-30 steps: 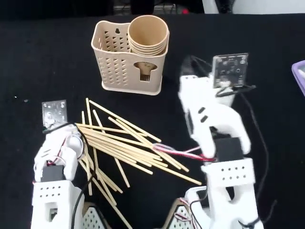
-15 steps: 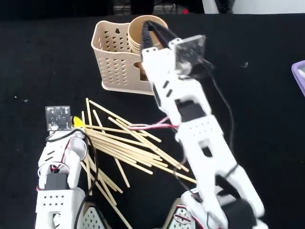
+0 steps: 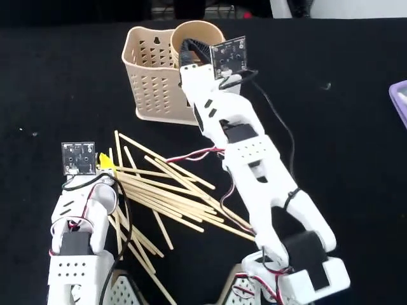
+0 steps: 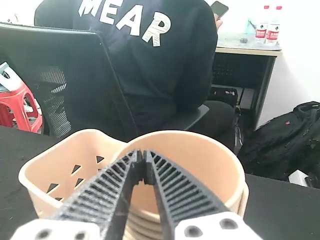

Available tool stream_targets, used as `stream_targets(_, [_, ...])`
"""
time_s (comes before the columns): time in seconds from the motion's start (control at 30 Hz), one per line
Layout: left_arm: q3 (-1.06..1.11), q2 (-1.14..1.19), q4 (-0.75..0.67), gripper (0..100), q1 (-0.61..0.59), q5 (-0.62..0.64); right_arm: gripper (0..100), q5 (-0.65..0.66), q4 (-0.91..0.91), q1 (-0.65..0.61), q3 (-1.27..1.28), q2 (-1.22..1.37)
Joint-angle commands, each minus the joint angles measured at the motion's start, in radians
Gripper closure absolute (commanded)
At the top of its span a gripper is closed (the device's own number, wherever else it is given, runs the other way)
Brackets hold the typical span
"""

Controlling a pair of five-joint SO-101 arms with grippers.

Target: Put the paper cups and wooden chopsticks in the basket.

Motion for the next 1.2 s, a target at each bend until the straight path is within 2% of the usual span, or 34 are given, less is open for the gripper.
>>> stream_targets(0.0, [0.025,-0.011,0.005,97,0.012,0.003,98.7,0.005,-0.009,-0.005,-0.048,0.013])
stream_targets(0.37, [0.025,-0.011,0.005,97,0.012,0.003,98.7,0.005,-0.003,-0.006,0.002,-0.116])
stream_targets(0.73, [0.025,-0.011,0.005,97,0.012,0.003,98.7,0.005,-0.008,-0.006,0.108,-0.119])
stream_targets(1.07, [0.025,-0.011,0.005,97,0.007,0.003,98.7,0.005,0.0,-0.003,-0.13,-0.128])
stream_targets(1.17, [0.025,-0.011,0.005,97,0.005,0.003,98.7,0.005,0.098,-0.003,-0.199,-0.143])
